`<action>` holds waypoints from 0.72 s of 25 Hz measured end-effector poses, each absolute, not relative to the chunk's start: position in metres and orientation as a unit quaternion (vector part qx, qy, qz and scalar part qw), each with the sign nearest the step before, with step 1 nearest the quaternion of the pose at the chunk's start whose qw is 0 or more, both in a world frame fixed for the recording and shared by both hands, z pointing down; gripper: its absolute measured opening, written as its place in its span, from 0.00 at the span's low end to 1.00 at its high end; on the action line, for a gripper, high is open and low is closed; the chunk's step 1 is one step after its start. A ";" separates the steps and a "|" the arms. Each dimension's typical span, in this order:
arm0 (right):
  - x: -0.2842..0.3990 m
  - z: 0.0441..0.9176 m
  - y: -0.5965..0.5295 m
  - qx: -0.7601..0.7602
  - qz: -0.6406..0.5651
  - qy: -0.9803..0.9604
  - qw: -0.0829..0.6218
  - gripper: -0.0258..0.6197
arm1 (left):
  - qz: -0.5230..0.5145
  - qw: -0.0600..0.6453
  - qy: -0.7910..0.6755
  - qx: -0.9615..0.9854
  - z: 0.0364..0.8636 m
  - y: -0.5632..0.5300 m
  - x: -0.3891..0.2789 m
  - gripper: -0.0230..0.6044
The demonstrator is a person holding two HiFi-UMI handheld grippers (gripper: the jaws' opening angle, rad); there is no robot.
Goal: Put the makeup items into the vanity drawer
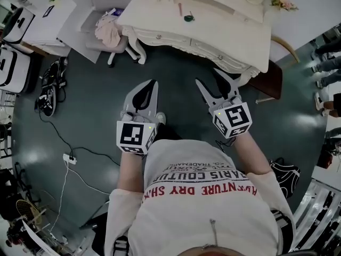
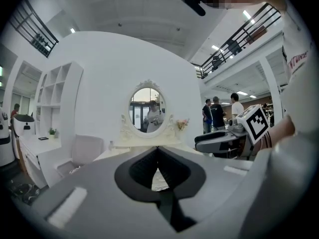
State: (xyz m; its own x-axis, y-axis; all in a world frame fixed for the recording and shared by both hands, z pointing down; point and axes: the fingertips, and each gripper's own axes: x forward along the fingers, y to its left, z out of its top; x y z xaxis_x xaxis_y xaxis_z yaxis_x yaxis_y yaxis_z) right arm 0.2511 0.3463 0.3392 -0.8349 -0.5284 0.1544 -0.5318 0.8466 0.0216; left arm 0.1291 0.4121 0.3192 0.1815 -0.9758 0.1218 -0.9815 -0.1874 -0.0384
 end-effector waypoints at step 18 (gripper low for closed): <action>0.056 0.353 0.202 0.335 0.051 -0.933 0.119 0.35 | 0.075 0.060 -0.593 0.800 0.328 0.255 -0.082 0.05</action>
State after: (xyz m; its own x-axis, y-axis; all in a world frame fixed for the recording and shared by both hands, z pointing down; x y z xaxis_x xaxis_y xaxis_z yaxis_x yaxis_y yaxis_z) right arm 0.0557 0.2018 0.3529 -0.7466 -0.6138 0.2566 -0.6382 0.7697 -0.0157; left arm -0.0819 0.2555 0.3279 0.2863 -0.9388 0.1914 -0.9569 -0.2904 0.0069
